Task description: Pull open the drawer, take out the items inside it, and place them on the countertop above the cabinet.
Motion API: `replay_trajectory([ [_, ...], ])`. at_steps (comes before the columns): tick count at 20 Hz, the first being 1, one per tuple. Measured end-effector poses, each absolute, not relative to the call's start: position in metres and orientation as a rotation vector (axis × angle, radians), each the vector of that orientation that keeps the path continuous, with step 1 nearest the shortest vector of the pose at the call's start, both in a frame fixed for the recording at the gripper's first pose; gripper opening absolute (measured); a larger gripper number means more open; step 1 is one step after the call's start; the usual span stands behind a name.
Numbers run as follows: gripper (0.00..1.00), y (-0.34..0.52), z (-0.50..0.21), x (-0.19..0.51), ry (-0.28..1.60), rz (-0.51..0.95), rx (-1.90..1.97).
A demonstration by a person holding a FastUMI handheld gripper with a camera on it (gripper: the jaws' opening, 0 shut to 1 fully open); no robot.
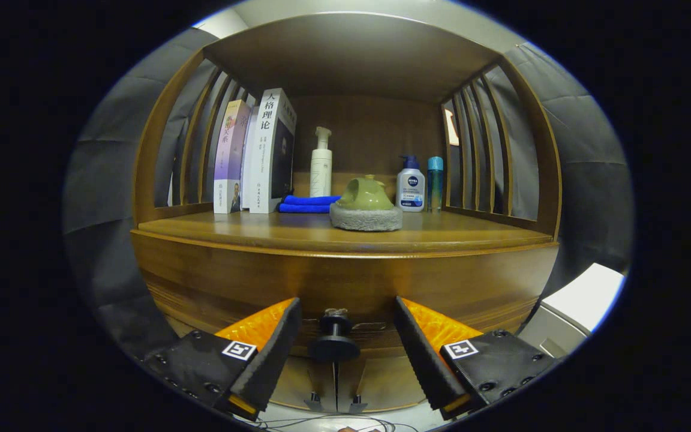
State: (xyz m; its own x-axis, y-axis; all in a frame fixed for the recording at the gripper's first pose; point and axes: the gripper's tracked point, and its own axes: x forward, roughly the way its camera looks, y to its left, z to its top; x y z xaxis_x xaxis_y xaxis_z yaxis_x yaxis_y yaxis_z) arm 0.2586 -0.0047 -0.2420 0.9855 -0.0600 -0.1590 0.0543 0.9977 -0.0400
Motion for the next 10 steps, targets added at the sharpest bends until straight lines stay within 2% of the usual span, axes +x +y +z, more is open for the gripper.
replay_trajectory([
  [7, 0.97, -0.011, -0.245, 0.25, 0.232, -0.04, -0.03],
  [10, 0.97, -0.023, -0.218, 0.221, 0.196, -0.054, -0.012],
])
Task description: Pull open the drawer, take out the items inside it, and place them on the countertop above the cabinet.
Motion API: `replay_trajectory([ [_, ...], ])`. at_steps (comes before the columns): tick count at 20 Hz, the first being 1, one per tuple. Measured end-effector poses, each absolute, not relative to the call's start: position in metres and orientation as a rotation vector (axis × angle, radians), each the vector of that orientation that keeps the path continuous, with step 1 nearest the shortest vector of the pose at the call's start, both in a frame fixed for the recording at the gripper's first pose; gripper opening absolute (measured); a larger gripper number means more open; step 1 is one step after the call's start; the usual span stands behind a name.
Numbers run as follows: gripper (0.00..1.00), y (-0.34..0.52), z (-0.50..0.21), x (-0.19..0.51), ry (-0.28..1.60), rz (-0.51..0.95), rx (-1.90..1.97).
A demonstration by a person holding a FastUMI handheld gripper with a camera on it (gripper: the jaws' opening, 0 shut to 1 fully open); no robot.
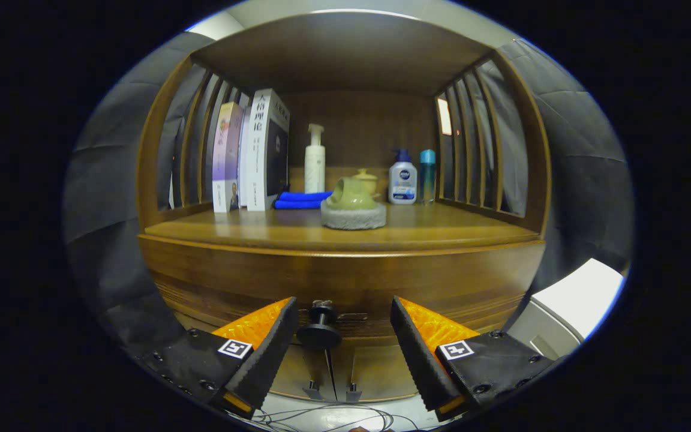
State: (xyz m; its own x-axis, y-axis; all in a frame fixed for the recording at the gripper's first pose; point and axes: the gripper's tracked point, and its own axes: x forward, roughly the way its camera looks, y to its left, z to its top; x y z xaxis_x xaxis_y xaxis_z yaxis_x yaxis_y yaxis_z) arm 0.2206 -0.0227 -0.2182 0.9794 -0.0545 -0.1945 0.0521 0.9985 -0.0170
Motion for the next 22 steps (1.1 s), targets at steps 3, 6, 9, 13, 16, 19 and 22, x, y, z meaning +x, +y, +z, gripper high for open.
replay_trajectory([
  [3, 0.97, -0.029, -0.176, 0.189, 0.127, -0.042, 0.001],
  [6, 0.97, -0.039, -0.132, 0.153, 0.054, -0.04, 0.01],
  [9, 0.97, -0.048, -0.098, 0.117, -0.023, -0.043, 0.043],
  [13, 0.95, -0.062, -0.074, 0.082, -0.08, -0.061, 0.08],
  [16, 0.95, -0.071, -0.066, 0.065, -0.105, -0.083, 0.081],
  [19, 0.95, -0.076, -0.06, 0.05, -0.116, -0.088, 0.088],
  [22, 0.96, -0.081, -0.059, 0.039, -0.12, -0.105, 0.09],
])
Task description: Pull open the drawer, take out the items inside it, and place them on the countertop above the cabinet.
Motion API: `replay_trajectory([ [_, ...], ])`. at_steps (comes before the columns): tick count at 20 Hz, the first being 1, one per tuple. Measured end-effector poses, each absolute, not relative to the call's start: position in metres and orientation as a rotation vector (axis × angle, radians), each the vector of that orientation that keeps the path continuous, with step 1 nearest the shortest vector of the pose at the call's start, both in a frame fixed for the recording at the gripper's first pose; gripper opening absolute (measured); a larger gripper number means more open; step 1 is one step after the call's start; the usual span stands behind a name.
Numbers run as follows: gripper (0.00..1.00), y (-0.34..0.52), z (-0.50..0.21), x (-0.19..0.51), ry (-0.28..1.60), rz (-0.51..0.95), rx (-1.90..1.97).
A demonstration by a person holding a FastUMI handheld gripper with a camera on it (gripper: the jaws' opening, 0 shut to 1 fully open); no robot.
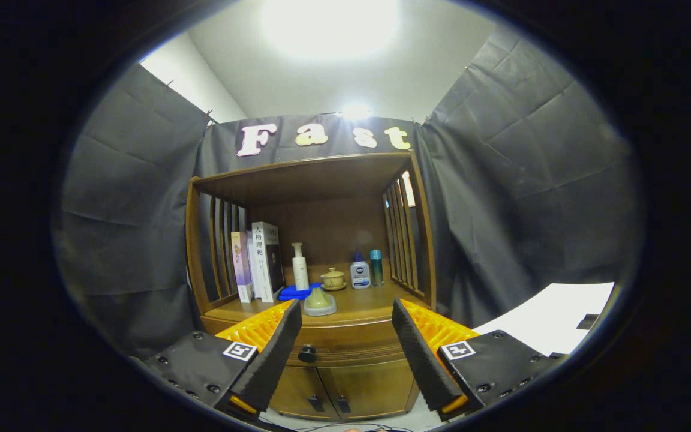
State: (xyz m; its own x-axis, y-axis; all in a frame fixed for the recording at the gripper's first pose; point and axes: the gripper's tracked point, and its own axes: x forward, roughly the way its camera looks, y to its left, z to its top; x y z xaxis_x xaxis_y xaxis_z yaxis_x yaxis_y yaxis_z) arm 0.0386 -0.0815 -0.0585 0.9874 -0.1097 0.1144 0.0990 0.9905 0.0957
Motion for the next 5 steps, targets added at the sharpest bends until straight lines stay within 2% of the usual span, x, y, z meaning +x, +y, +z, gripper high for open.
replay_trajectory([
  [5, 0.96, -0.077, -0.046, 0.027, -0.145, -0.091, 0.092],
])
